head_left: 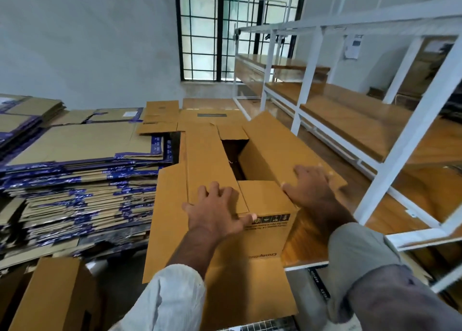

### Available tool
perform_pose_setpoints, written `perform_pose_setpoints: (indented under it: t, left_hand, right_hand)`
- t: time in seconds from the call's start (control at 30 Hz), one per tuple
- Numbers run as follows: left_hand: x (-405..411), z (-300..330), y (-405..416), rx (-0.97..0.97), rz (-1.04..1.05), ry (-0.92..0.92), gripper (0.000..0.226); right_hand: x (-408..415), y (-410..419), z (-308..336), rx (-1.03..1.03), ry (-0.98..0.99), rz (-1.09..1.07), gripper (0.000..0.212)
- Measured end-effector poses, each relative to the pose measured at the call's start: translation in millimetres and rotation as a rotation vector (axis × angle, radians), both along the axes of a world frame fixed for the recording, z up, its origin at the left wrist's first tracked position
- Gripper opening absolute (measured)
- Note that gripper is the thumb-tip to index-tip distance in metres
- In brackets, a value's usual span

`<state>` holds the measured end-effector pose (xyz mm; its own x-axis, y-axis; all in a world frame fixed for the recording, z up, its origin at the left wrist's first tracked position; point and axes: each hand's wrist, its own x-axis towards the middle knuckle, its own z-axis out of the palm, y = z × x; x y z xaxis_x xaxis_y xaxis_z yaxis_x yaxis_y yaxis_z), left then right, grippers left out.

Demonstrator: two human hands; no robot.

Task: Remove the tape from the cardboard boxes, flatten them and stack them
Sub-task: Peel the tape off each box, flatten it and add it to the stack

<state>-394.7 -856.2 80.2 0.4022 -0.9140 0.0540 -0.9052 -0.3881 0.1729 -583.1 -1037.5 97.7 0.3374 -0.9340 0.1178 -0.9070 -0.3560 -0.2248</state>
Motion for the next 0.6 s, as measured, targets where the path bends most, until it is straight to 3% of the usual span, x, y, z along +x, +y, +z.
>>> perform_pose_setpoints:
  t: [0.17,0.33,0.47,0.53,0.6]
  left_hand:
    - [-4.2,-0.7,-3.7,0.005,0.017,-0.035,0.09]
    - [3.5,12.6,-5.4,0.082,-0.106,-0.126,0.083]
    - [2.1,25.4,-7.0,0.158,-0.169,-0.174,0.068]
    - [2.0,29.8,-5.0,0.116,-0.143,-0.118,0.061]
    - [6.4,33.7,0.8,-0.064,-0.083,0.017,0.051]
  right_hand:
    - [-19.2,-4.7,-38.5,0.218,-0.092,-0.027,0.076]
    - [-6.5,-6.6,-28.1,0.126,0.022,-0.014,0.071]
    - [27.7,16.3,-15.9,0.065,-0.02,0.157,0.063]
    - [46.0,29.8,-18.8,0.089,-0.067,0.262,0.063]
    - [59.4,40.5,-23.1,0.111,-0.074,0.324,0.064]
